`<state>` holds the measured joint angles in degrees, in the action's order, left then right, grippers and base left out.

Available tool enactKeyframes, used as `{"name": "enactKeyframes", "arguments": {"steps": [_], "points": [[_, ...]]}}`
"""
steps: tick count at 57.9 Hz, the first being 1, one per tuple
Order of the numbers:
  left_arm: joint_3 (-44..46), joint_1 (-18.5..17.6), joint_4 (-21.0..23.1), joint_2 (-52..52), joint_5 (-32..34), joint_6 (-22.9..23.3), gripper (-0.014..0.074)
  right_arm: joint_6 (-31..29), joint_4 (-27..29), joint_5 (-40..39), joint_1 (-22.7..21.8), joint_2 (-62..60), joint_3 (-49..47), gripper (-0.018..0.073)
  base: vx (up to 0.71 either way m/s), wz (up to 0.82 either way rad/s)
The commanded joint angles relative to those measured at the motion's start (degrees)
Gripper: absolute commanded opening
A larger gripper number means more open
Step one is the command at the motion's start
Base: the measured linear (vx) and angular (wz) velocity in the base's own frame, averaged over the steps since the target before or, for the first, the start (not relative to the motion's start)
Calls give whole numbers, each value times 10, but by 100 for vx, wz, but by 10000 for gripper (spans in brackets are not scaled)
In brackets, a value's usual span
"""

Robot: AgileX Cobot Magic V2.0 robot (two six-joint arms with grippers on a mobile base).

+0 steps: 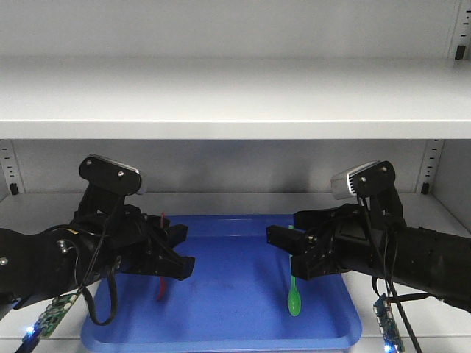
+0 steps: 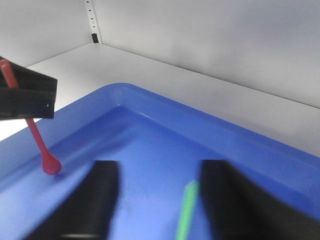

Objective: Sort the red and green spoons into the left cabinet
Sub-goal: 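Lower both grippers with the spoons over the blue tray, then open both grippers to release the red and green spoons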

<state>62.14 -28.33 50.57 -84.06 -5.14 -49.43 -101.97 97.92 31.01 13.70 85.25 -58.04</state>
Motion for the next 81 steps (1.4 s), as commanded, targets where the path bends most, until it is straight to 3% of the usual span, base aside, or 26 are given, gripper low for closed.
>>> {"name": "enactKeyframes", "arguments": {"steps": [1, 11, 23, 40, 56, 68, 81], "points": [[21, -2, 5, 18, 33, -4, 483, -4, 41, 19, 0, -19, -20, 608, 0, 0], [21, -2, 2, 22, 71, -35, 629, -4, 41, 6, 0, -19, -20, 692, 0, 0], [21, -2, 1, 26, 69, -49, 615, -7, 41, 2, 0, -23, -20, 669, 0, 0], [21, -2, 0, 26, -82, -47, 579, -7, 41, 4, 0, -27, -20, 612, 0, 0], [21, -1, -16, 35, -116, -44, 579, -6, 41, 4, 0, -27, -20, 589, 0, 0], [21, -1, -58, 44, -203, -43, 579, -6, 41, 4, 0, -27, -20, 589, 0, 0], [21, -1, -58, 44, -248, -42, 579, -6, 41, 5, 0, -27, -20, 589, 0, 0]]}}
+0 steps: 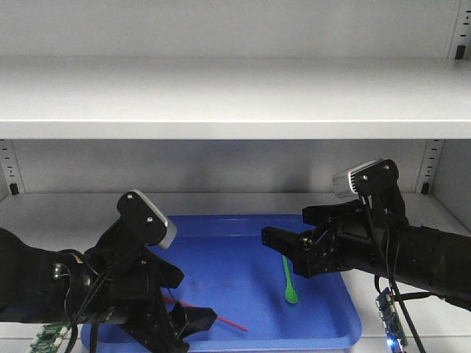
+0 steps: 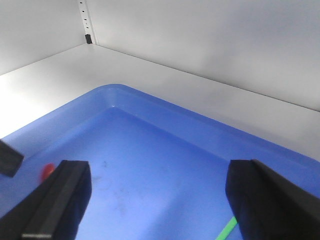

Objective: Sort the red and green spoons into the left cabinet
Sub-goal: 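Open both grippers to release the red and green spoons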

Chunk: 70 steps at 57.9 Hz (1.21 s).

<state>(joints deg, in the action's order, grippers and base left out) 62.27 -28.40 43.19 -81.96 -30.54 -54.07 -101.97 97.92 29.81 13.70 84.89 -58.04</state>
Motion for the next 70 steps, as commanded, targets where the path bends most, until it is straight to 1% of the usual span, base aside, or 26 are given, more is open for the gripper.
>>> {"name": "enactKeyframes", "arguments": {"steps": [1, 7, 11, 16, 23, 28, 31, 36, 40, 42, 44, 48, 50, 52, 56, 64, 70], "points": [[20, -1, 16, 23, 3, 4, 579, -6, 41, 17, 0, -23, -20, 589, 0, 0], [20, -1, 16, 26, -2, 4, 579, -6, 41, 22, 0, -23, -20, 589, 0, 0], [20, -1, 16, 29, 13, 4, 579, -6, 41, 24, 0, -23, -20, 589, 0, 0], [20, -1, 15, 32, 55, 4, 579, -6, 41, 24, 0, -23, -20, 587, 0, 0], [20, -1, 16, 40, 137, 4, 576, -6, 38, 22, 0, -23, -20, 568, 0, 0], [20, -1, 16, 44, 186, 4, 560, -6, 35, 5, 0, -24, -20, 533, 0, 0], [20, -1, 16, 45, 207, 5, 542, -6, 27, -12, 0, -28, -20, 496, 0, 0], [19, -1, 16, 45, 223, 7, 484, -5, 8, -47, 0, -39, -19, 417, 0, 0], [18, -1, 16, 45, 224, 16, 402, 1, -7, -71, 0, -50, -19, 325, 0, 0], [18, -1, 16, 45, 224, 19, 348, 3, -9, -82, 0, -57, -19, 259, 0, 0], [18, -1, 16, 45, 224, 20, 286, 4, -9, -88, 0, -61, -19, 212, 0, 0], [18, -1, 16, 45, 225, 20, 144, 8, -9, -92, 0, -71, -19, 89, 0, 0], [18, -1, 16, 45, 225, 20, 59, 8, -9, -93, 0, -77, -19, 16, 0, 0], [18, -1, 16, 45, 225, 20, -10, 9, -9, -93, 0, -82, -17, -14, 0, 0], [18, -1, 21, 45, 226, 21, -8, 12, -11, -97, 0, -93, -11, -10, 0, 0], [18, -1, 20, 49, 234, 59, -2, 11, -10, -128, 0, -117, 35, -4, 0, 0], [18, -1, 20, 53, 241, 64, -1, 7, -8, -139, 0, -140, 61, -4, 0, 0]]}}
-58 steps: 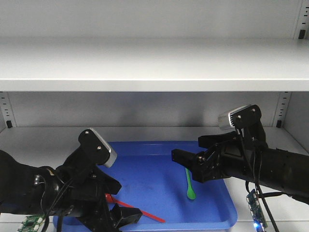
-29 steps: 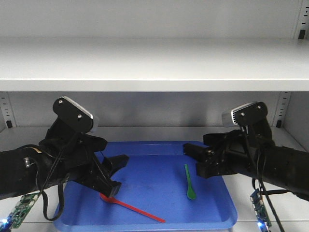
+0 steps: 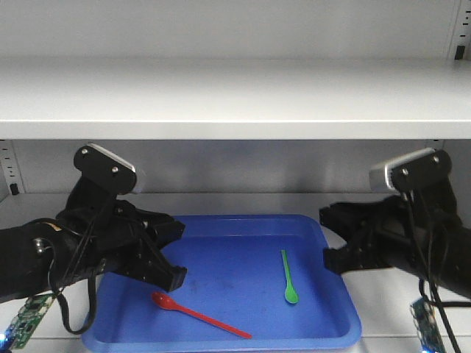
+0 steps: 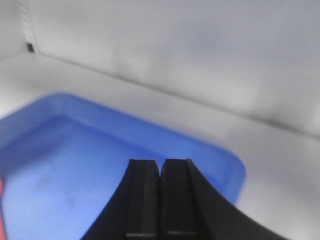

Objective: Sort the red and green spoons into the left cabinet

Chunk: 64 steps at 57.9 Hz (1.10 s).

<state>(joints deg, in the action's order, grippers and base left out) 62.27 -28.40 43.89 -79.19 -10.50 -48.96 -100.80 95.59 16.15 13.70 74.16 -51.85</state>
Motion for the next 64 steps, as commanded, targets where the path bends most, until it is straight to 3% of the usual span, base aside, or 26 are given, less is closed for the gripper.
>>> {"name": "enactKeyframes", "arguments": {"steps": [1, 15, 42, 64], "points": [[17, -1, 13, 25, 39, 13, -1, -6, 15, -3, 0, -36, 1, -4, 0, 0], [-75, -1, 14, 79, 82, 29, -1, -8, 16, -7, 0, -89, 36, -4, 0, 0], [-213, -1, 14, 278, 79, 29, -1, -11, 19, -11, 0, -208, 139, -3, 0, 0], [-228, -1, 13, 295, 79, 27, -1, -11, 25, 24, 0, -226, 147, -3, 0, 0]]}}
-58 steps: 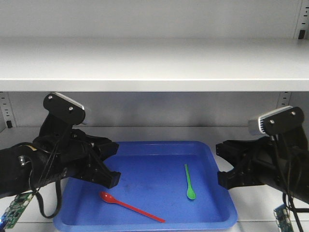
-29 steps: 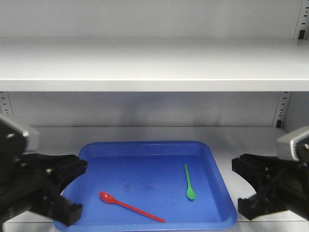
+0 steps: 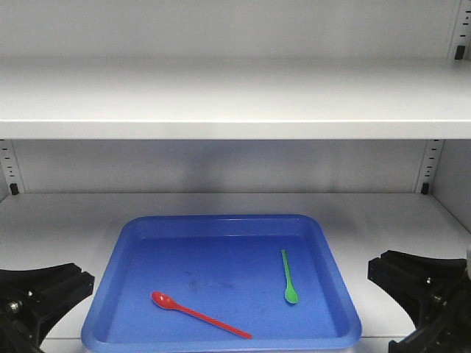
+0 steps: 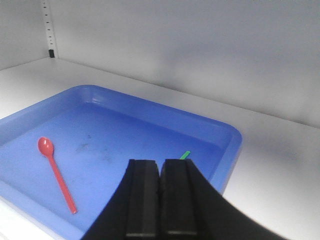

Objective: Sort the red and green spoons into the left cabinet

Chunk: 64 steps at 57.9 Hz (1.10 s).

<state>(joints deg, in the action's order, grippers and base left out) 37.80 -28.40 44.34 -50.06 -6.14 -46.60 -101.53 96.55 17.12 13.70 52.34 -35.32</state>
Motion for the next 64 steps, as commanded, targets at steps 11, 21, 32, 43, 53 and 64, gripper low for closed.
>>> {"name": "enactKeyframes", "arguments": {"steps": [11, 21, 32, 43, 53, 64], "points": [[16, -1, 9, 4, 35, 3, -1, -3, 15, 15, 0, -8, -18, -3, 0, 0], [16, -1, 9, 4, 35, 3, -1, -3, 15, 15, 0, -8, -18, -3, 0, 0], [16, -1, 9, 4, 37, 3, -1, -4, 15, 15, 0, -8, -18, -3, 0, 0], [16, 35, 9, 4, 85, 3, -1, -4, 15, 14, 0, -8, -18, -3, 0, 0], [16, 118, 9, 11, 84, 3, -1, -4, 15, 14, 0, -8, -18, -3, 0, 0], [16, 141, 9, 22, 108, 3, -1, -4, 15, 14, 0, -8, -18, -3, 0, 0]]}}
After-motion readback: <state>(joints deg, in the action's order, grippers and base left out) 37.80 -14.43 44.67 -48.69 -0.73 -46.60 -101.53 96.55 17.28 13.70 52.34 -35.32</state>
